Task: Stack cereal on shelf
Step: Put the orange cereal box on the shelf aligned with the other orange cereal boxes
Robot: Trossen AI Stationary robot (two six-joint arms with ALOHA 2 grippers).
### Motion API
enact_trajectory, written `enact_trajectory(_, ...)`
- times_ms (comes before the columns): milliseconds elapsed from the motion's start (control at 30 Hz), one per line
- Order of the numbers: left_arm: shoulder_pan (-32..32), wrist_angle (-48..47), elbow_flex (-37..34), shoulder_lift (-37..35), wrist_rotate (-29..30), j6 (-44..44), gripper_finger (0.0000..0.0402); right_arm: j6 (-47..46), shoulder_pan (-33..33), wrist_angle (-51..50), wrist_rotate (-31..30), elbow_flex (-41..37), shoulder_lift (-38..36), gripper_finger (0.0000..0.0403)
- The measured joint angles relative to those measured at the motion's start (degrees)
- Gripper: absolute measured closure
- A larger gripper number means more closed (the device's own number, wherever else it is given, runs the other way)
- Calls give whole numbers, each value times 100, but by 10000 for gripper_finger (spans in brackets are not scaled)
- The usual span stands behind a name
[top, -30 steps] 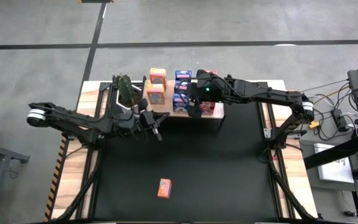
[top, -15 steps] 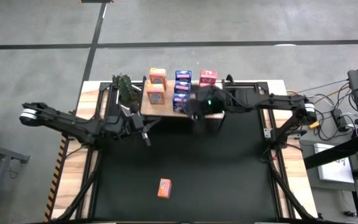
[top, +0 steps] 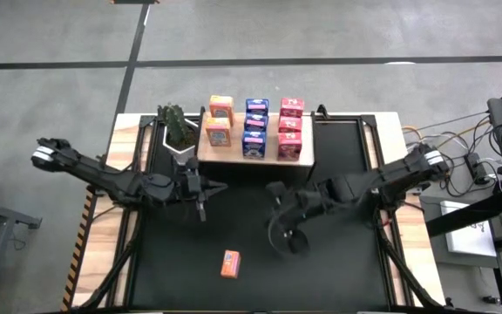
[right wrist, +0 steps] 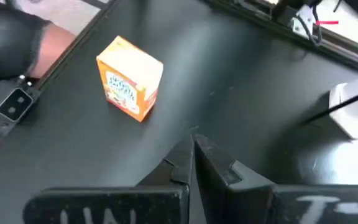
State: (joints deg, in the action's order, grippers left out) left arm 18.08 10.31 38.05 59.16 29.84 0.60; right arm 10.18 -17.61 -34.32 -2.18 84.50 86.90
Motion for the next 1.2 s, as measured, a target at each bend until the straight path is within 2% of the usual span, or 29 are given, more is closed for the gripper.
enact_trajectory(167,373,-2033,1143,343,-119,1088,401,-161,-436,374,-711,-552,-11,394)
enact_trajectory(300,516,-3980,2222,757,-707,2740,401,20,-574,985,-805,-1057,-121,394)
enact_trajectory(433,597,-5302,3169,1311,-1383,4314,400,374,-574,1786,-826,-1738,-449,394)
enact_trajectory(567,740,-6134,3825,1996,-1695,5419,388,787,-481,2897,-836,-2542,-918,394)
enact_trajectory(633,795,-6429,4056,2319,-2063,5886,378,917,-448,3395,-835,-2905,-1186,394)
enact_trajectory(767,901,-6536,4404,2956,-2761,6926,344,1147,-442,3973,-836,-3455,-1718,394)
enact_trajectory(1000,1120,-6668,5195,3960,-2823,8026,248,1016,-452,3949,-832,-3898,-2592,394)
enact_trajectory(1200,1291,-8090,6145,4924,-2774,8533,175,838,-480,3923,-815,-4180,-2850,394)
